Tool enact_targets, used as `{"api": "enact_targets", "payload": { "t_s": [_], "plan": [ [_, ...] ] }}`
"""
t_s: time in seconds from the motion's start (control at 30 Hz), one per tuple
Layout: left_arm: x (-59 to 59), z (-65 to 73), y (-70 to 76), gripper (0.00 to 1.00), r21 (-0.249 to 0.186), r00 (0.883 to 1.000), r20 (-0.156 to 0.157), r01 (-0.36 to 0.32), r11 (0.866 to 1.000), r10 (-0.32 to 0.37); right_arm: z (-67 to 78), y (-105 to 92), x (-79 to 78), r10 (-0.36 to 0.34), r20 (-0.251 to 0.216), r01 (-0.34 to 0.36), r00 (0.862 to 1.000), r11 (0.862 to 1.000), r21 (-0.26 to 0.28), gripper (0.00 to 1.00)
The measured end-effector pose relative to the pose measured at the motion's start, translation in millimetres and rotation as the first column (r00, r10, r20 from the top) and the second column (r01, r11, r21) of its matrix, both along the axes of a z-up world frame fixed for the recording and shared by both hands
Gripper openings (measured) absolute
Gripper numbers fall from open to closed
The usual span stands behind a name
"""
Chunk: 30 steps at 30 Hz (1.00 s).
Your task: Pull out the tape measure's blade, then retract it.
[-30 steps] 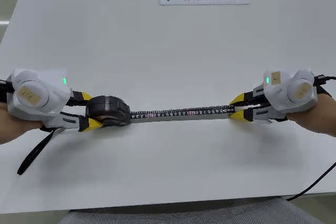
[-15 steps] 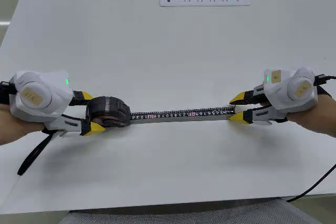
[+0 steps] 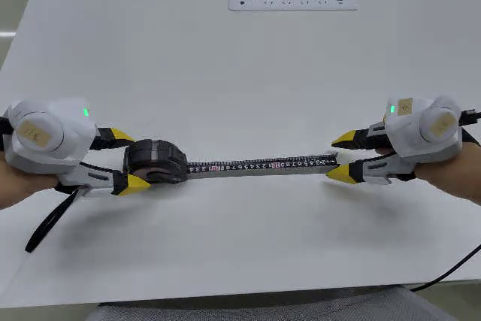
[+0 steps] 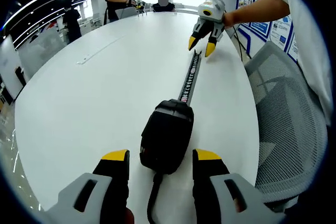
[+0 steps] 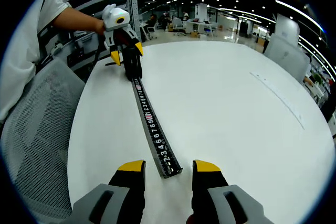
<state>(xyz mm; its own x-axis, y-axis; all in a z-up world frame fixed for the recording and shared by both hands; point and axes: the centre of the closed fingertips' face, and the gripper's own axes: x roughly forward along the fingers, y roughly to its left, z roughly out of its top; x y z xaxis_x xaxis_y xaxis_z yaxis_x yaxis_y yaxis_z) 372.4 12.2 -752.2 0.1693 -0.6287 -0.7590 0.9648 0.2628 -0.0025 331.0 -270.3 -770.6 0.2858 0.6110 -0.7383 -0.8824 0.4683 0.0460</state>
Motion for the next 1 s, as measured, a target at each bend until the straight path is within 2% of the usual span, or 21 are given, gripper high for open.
{"api": "enact_targets", "payload": {
  "t_s": [0.1,0.23,0.3,0.33,0.37,0.4,0.47,0.5,0.57,0.67,0.73,0.83,0.9,0.93,0.97,1.0],
  "plan": [
    [-0.6,2.8,2.3,0.48,-0.005,1.0,0.006,-0.019,1.0,0.019,4.5,0.4,0.5,-0.033,0.003,0.033,0.999,0.999,0.017,0.4],
    [-1.9,6.7,4.4,0.49,-0.027,0.998,-0.005,-0.065,0.998,0.065,8.8,1.1,-1.1,-0.058,0.01,0.058,0.998,0.998,0.027,0.46],
    [-2.5,7.1,6.5,0.49,-0.03,0.997,0.002,-0.083,0.996,0.083,9.6,-0.3,0.4,-0.081,0.034,0.08,0.996,0.997,0.016,0.51],
    [-2.8,7.6,7.4,0.5,-0.043,0.994,-0.005,-0.106,0.993,0.105,10.2,0.7,-2.7,-0.082,0.018,0.082,0.996,0.996,0.025,0.52],
    [-3.1,8.4,7.9,0.5,-0.05,0.993,-0.004,-0.119,0.992,0.119,11.5,1.7,-3.3,-0.087,0.023,0.086,0.996,0.996,0.029,0.52],
    [-2.3,8.7,9.2,0.51,-0.052,0.991,0.004,-0.133,0.99,0.133,12.5,1.5,-2.2,-0.095,0.04,0.094,0.995,0.995,0.026,0.56],
    [-5.6,8.9,11.6,0.53,-0.053,0.989,0.012,-0.145,0.988,0.145,12.2,1.7,-5.0,-0.103,0.029,0.102,0.994,0.994,0.03,0.58],
    [-2.0,12.2,13.3,0.53,-0.067,0.985,0.05,-0.165,0.984,0.168,12.1,1.6,-6.0,-0.109,0.032,0.108,0.993,0.994,0.03,0.59],
    [-5.6,11.8,15.5,0.55,-0.07,0.983,0.032,-0.181,0.981,0.183,10.7,0.7,-8.2,-0.116,0.033,0.116,0.993,0.993,0.024,0.61],
    [-11.9,11.3,18.3,0.56,-0.075,0.979,0.041,-0.197,0.977,0.201,9.2,-1.7,-11.0,-0.144,0.038,0.143,0.989,0.99,0.019,0.66],
    [-14.5,10.1,19.8,0.56,-0.083,0.974,0.026,-0.22,0.972,0.223,9.6,-1.3,-13.6,-0.155,0.036,0.154,0.987,0.988,0.025,0.69],
    [-17.6,8.5,23.3,0.59,-0.083,0.968,0.039,-0.246,0.966,0.25,9.9,-0.7,-19.1,-0.168,0.038,0.167,0.985,0.986,0.022,0.71],
    [-20.4,10.0,23.0,0.62,-0.097,0.964,0.028,-0.26,0.961,0.264,11.3,-0.8,-20.7,-0.177,0.042,0.176,0.983,0.984,0.026,0.73],
    [-19.9,11.2,24.1,0.63,-0.102,0.959,0.041,-0.276,0.956,0.281,12.0,-0.9,-22.2,-0.183,0.041,0.182,0.982,0.983,0.027,0.73],
    [-21.5,11.0,24.1,0.64,-0.103,0.958,0.039,-0.278,0.955,0.283,12.7,-0.9,-23.1,-0.187,0.042,0.186,0.981,0.982,0.028,0.74],
    [-25.0,11.1,23.1,0.65,-0.111,0.956,0.022,-0.287,0.951,0.292,13.8,-0.9,-24.2,-0.195,0.043,0.194,0.98,0.981,0.033,0.74]
  ]
}}
